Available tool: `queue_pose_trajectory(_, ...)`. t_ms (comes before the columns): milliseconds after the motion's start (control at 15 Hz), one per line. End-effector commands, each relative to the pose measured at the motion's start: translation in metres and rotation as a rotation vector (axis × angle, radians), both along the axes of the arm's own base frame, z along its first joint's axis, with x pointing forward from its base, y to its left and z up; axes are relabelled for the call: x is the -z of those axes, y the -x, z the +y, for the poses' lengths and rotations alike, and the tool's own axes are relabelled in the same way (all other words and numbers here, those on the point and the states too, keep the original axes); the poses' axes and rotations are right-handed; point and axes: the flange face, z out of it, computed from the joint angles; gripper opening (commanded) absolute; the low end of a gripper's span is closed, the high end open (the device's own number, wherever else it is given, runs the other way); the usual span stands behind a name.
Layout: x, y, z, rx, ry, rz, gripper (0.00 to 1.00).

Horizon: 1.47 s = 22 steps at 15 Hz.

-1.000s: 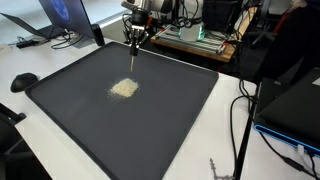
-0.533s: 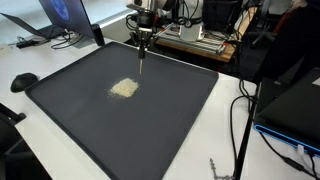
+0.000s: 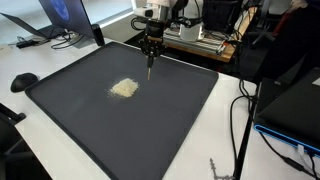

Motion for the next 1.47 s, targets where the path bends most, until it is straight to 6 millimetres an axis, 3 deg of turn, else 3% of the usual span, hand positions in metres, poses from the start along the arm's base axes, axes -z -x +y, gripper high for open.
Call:
queue_pose_trajectory(0, -0.010, -0.030, 0.010, 0.019, 0.000, 0.055, 0.03)
queue_pose_trajectory(267, -0.061, -0.070, 0.010, 0.039, -0.036, 0.111, 0.03)
queue_pose_trajectory(467, -0.101, -0.096, -0.015, 0.047, -0.078, 0.184, 0.03)
queue_pose_trajectory(600, -0.112, -0.106, -0.037, 0.051, -0.084, 0.234, 0.03)
queue_pose_trajectory(933, -0.096, -0.109, -0.077, 0.060, -0.067, 0.324, 0.03)
queue_pose_trajectory(1400, -0.056, -0.122, -0.089, 0.081, -0.029, 0.279, 0.03)
